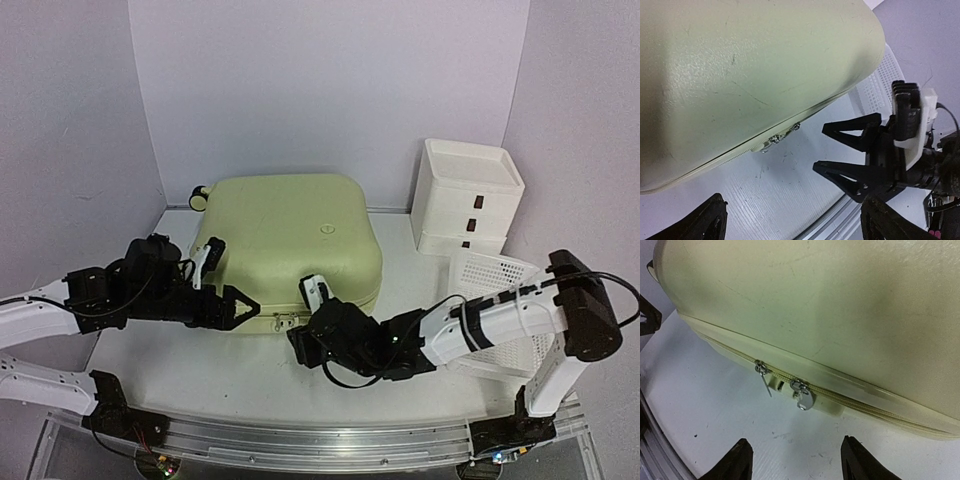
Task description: Open, take out, and arrange the luggage
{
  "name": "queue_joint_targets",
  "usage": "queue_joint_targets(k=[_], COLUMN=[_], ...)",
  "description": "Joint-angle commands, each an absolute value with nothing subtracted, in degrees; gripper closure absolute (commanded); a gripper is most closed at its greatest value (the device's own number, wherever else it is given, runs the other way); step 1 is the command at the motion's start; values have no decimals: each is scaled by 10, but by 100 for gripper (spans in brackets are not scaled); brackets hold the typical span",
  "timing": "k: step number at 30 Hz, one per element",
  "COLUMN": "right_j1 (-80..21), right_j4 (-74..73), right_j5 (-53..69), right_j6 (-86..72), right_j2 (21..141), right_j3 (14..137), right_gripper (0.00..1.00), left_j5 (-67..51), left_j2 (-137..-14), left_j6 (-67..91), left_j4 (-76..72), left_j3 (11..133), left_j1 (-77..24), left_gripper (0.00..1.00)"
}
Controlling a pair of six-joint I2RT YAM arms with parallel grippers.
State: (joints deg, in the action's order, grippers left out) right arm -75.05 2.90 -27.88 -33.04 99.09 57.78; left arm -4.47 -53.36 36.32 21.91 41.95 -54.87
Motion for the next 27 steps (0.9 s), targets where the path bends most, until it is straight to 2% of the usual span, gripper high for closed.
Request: queue_joint_targets(k=[1,7,9,15,19,23,27], right_j1=[-758,-761,-761,-755,-726,-699,-684], right_j4=[208,237,249,265,282,288,308], right_j5=[-353,-389,-387,-348,-250,-150,-117], right_j6=[-328,-316,-316,-279,-270,-265,-257], right_j2=[1033,1057,1053,1041,1032,1021,1005], right_j3=[567,565,553,529,510,494,471], right_gripper=[39,41,42,47,47,44,41], left_j5=[10,109,96,-80,-160,-195,-258], left_j2=[-488,-495,-496,-526,-564,-606,-627], left_j6=[355,311,289,179,136,95,95], left_j4=[210,469,540,587,584,567,530], left_j3=[448,609,654,698,691,673,645], left_j1=[-551,-539,-503,-318,-223,-190,-190], left_gripper=[3,0,0,0,0,1,1])
